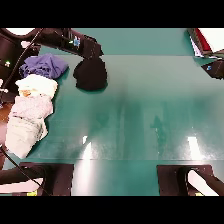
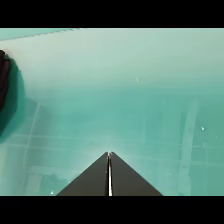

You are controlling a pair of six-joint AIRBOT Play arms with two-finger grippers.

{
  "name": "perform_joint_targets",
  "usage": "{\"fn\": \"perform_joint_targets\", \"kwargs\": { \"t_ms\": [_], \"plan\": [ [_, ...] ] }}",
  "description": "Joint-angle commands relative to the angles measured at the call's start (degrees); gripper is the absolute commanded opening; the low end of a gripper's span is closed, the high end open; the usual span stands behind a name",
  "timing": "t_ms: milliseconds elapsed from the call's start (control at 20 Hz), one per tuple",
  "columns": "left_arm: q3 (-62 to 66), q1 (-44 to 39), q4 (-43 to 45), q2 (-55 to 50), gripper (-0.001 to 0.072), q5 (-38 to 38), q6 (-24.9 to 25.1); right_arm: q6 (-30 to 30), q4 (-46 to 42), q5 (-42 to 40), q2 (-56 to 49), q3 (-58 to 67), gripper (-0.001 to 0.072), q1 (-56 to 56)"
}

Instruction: Fold the shirts.

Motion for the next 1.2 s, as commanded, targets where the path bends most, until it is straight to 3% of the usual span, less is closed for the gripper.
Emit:
{"fn": "perform_joint_targets", "kwargs": {
  "t_ms": [0,500,700,800,900,950,1150],
  "plan": [
    [-0.04,-0.02,-0.02,-0.04,0.0024,0.04,0.02,0.02,-0.07,0.07,-0.04,-0.09,0.0020,0.04],
    [-0.07,-0.02,-0.13,0.04,0.0024,1.70,0.00,0.02,0.11,0.02,-0.13,-0.11,0.0020,0.04],
    [-0.07,-0.02,0.00,-0.02,0.0031,5.81,0.33,0.02,1.09,0.04,-0.11,-0.09,0.0020,0.04],
    [-0.07,0.00,7.76,-0.85,0.0614,7.78,-0.85,0.02,1.07,0.00,-0.09,-0.09,0.0020,0.04],
    [-0.07,0.70,22.47,-3.78,0.0630,7.63,-8.04,0.02,1.07,0.17,-0.09,-0.09,0.0021,0.04],
    [-0.09,1.92,26.82,-5.90,0.0630,7.17,-9.18,0.02,1.01,0.28,-0.09,-0.09,0.0021,0.04],
    [-0.07,10.12,22.49,-16.98,0.0632,6.86,-10.97,0.02,1.03,0.68,-0.09,-0.09,0.0020,0.04]
  ]
}}
